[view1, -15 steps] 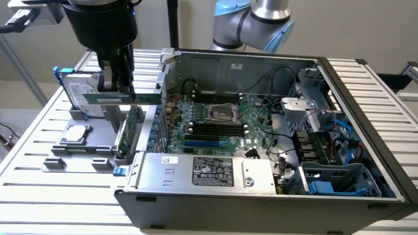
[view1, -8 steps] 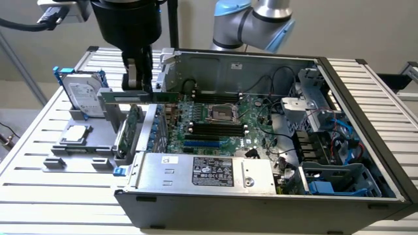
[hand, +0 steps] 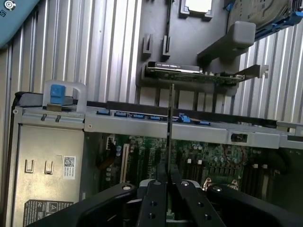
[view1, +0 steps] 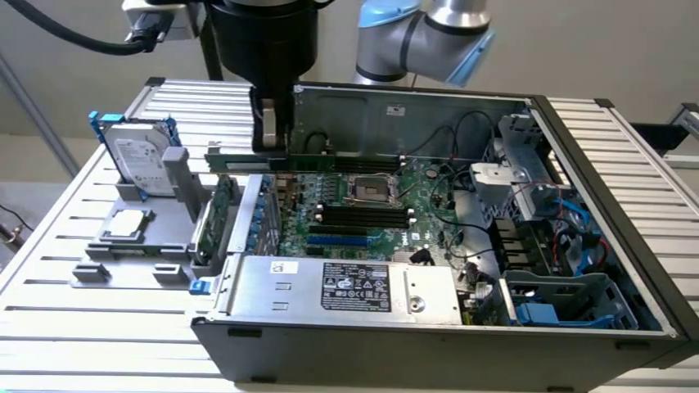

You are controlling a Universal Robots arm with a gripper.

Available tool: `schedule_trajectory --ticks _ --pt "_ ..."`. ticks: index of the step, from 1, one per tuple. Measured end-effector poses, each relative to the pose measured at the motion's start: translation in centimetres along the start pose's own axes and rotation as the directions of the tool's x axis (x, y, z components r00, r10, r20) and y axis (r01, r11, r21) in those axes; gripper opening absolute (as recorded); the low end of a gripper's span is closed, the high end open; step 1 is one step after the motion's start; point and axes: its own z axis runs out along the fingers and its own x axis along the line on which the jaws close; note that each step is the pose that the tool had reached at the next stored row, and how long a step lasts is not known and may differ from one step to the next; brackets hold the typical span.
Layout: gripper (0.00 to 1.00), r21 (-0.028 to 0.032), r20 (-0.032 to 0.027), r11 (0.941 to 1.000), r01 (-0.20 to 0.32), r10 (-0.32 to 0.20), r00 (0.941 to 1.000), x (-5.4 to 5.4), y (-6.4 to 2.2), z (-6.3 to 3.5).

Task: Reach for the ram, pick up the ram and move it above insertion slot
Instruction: 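Pick up the ram and move it above insertion slot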

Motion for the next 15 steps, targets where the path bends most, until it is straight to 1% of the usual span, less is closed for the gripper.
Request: schedule_trajectory --ticks 9,13,15 --pt "0.14 -0.0005 0.0001 1.0000 0.000 0.000 1.0000 0.3 -4.10 -0.10" --pt "0.14 -0.0009 0.0000 1.0000 0.000 0.000 1.0000 0.3 -5.88 -0.12" --pt "0.14 -0.0013 -0.0009 1.0000 0.000 0.000 1.0000 0.2 -6.65 -0.11"
